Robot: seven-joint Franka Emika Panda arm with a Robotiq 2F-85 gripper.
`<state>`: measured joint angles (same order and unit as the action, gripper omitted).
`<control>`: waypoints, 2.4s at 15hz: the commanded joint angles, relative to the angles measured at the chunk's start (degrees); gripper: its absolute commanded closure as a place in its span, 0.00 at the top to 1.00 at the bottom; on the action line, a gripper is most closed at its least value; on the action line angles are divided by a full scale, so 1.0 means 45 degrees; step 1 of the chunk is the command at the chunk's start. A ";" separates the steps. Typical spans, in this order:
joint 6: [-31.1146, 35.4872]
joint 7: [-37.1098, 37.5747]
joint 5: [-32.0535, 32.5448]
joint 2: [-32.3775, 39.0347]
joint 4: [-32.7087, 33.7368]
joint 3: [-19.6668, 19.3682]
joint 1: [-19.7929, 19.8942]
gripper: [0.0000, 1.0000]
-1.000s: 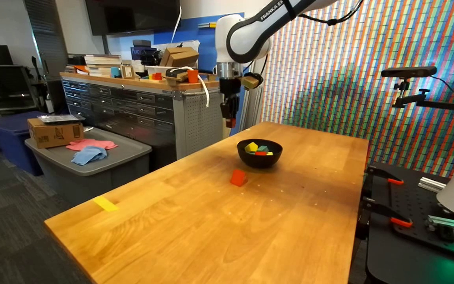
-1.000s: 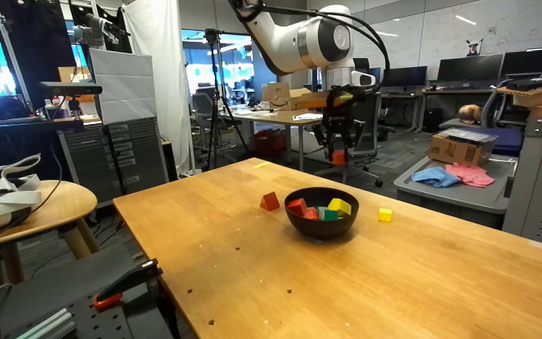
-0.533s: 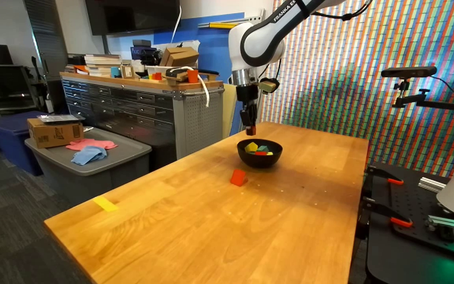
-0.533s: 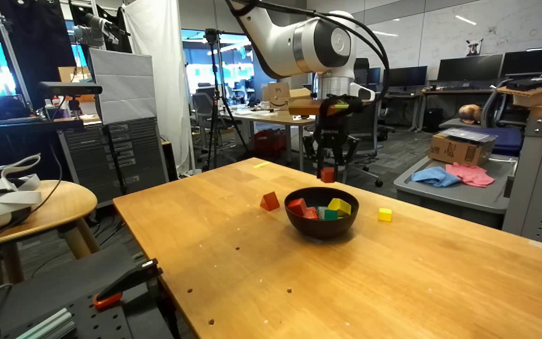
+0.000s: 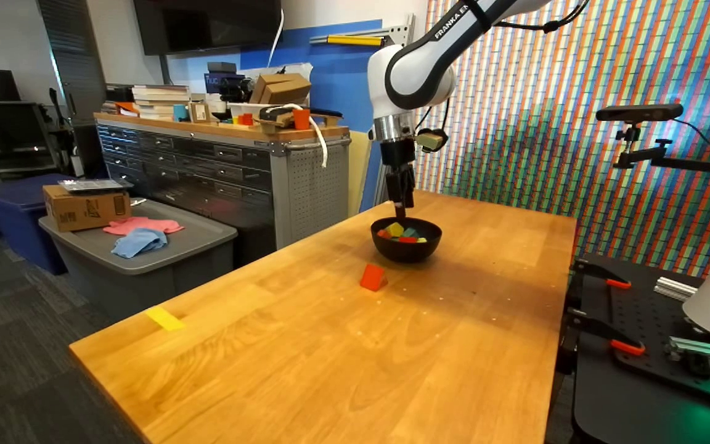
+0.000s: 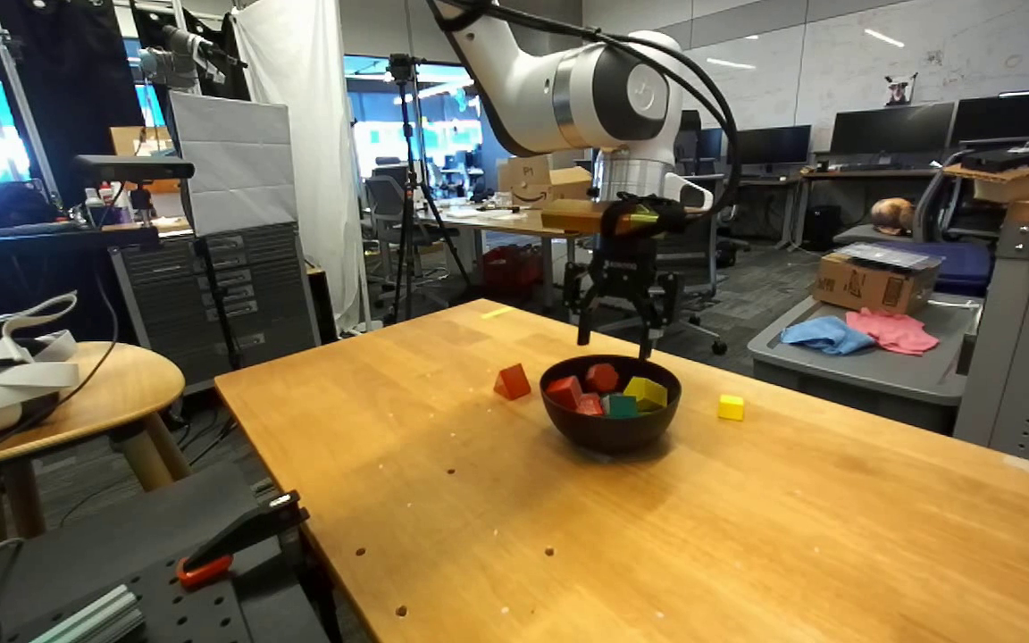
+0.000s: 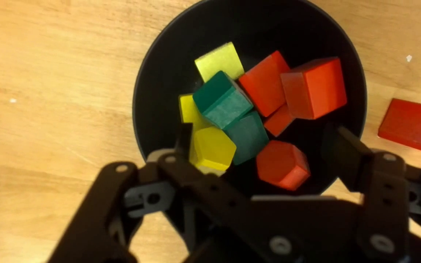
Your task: Put all the blocks one at a time in the bowl except the right yellow block farthest away from you
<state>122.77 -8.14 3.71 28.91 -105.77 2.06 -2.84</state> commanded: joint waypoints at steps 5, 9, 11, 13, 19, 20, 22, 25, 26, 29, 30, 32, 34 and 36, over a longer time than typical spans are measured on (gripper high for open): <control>0.0329 -0.0609 0.0345 -0.2650 -0.1999 0.0234 -0.0011 1.00; 0.0095 -0.0382 0.0198 -0.2317 -0.1611 0.0342 -0.0050 1.00; 0.0086 -0.0378 0.0199 -0.2251 -0.1599 0.0342 -0.0054 1.00; 0.0331 -0.0617 -0.0913 -0.2132 -0.1651 0.0640 0.0115 1.00; 0.1827 0.1043 -0.2159 -0.1839 -0.2113 0.1560 -0.1120 1.00; 0.2370 0.1778 -0.1765 -0.1715 -0.2195 0.1525 -0.1519 1.00; 0.3789 0.3780 -0.0029 -0.1419 -0.2431 0.1000 -0.2593 1.00; 0.3635 0.4012 0.0300 -0.1243 -0.2327 0.1121 -0.2673 1.00; 0.3803 0.4309 0.0525 -0.1122 -0.2344 0.1023 -0.2880 1.00; 0.3750 0.4017 0.0313 -0.0809 -0.2195 0.1147 -0.2798 1.00; 0.3848 0.4110 0.0367 -0.0686 -0.2157 0.1117 -0.2844 1.00; 0.3935 0.4372 0.0521 -0.0293 -0.2007 0.1042 -0.3000 1.00; 0.4038 0.4614 0.0712 0.0043 -0.1920 0.0895 -0.3150 1.00; 0.4278 0.4997 0.0995 0.0280 -0.1915 0.0633 -0.3344 1.00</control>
<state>140.57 11.80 6.41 28.28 -115.78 6.41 -16.48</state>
